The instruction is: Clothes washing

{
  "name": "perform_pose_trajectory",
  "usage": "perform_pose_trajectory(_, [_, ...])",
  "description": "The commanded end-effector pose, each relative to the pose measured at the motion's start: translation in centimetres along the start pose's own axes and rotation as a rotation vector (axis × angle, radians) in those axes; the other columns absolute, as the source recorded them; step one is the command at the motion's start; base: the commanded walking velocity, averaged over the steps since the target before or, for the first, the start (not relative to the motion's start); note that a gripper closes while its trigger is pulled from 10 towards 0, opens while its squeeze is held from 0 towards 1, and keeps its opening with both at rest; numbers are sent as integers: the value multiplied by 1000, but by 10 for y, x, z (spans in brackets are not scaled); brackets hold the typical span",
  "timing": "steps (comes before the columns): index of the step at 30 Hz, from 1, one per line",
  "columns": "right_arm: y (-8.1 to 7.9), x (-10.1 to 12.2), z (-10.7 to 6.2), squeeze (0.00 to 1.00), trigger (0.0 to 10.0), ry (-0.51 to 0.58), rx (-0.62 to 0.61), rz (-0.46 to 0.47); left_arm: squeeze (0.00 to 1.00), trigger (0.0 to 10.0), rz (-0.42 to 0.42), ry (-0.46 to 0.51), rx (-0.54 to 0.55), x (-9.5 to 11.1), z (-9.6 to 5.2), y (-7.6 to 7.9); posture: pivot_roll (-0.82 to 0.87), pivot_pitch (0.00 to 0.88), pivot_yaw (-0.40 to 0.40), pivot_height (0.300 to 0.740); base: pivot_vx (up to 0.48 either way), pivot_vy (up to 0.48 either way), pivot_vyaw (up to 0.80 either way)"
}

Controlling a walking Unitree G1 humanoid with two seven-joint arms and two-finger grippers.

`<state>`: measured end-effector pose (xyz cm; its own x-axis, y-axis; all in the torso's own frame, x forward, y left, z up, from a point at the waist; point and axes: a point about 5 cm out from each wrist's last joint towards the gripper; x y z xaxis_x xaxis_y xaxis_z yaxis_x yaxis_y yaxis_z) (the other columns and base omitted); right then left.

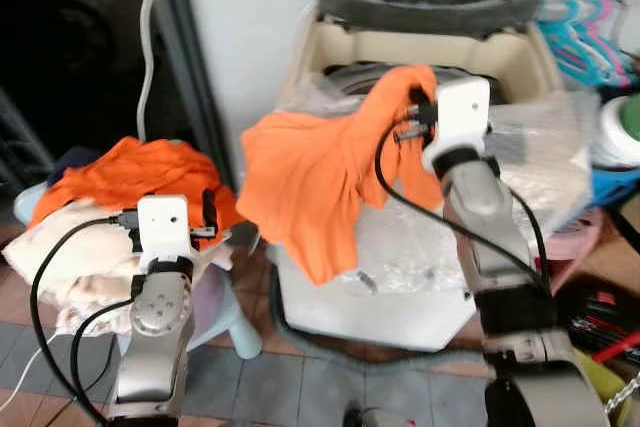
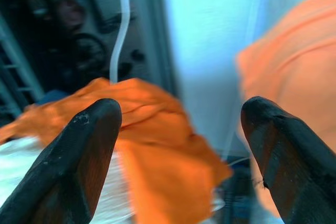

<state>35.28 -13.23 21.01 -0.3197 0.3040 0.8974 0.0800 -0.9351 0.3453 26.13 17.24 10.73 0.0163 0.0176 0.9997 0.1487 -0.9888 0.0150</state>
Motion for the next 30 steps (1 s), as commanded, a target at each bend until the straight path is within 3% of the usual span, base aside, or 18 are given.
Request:
perform_pose_trajectory(1, [15, 18, 13, 0, 10000, 74, -36, -9, 0, 10000, 2, 13, -28, 4, 1, 5, -7, 0, 14, 740, 307, 0, -800])
perform_pose_trajectory(5, [30, 53, 44, 0, 10000, 180, -31, -33, 0, 10000, -2, 11, -36, 4, 3, 6, -2, 0, 12, 740, 307, 0, -800])
perform_pose_trajectory(7, [42, 67, 57, 0, 10000, 210, -67, -69, 0, 10000, -4, 14, -36, 5, 5, 7, 1, 0, 9, 740, 307, 0, -800])
perform_pose_trajectory(9, [64, 87, 70, 0, 10000, 236, -130, -44, 0, 10000, -13, 21, -28, 6, 5, 6, 5, 0, 5, 740, 300, 0, -728])
perform_pose_trajectory(12, [72, 92, 77, 0, 10000, 229, -143, -11, 0, 10000, -16, 3, -9, 3, 3, 6, 7, 0, -3, 740, 99, 0, -219])
perform_pose_trajectory(15, [61, 85, 78, 0, 10000, 214, -88, 13, 0, 10000, -14, -1, 2, 1, 2, 5, 12, 0, -7, 740, 0, 0, 0])
perform_pose_trajectory(19, [34, 67, 73, 0, 10000, 206, 24, 40, 0, 10000, -9, -3, 18, 1, 1, 3, 15, 0, -5, 740, 0, 0, 0])
perform_pose_trajectory(23, [25, 60, 67, 0, 10000, 230, 74, -6, 0, 10000, 2, -2, 25, 1, 0, 1, 12, 0, 2, 740, 0, 0, 200])
perform_pose_trajectory(27, [24, 60, 63, 0, 10000, 260, 137, 26, 0, 10000, 69, 13, 104, 3, 1, -6, 6, 0, 8, 740, 0, 0, 800])
perform_pose_trajectory(30, [23, 64, 62, 0, 10000, 288, 164, 37, 0, 10000, 66, 11, 111, 3, 1, -9, 8, 0, 10, 740, 0, 0, 800])
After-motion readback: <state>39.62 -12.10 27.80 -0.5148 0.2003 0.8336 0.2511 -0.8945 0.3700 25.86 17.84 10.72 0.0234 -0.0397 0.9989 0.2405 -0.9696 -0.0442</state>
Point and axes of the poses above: a point about 5 cm out from each wrist's last joint towards the gripper, its own z axis pointing out of the wrist towards the gripper, its own x axis along the axis of the wrist's last joint, y = z × x, and after that the axes turned 8 degrees about -z, right-handed
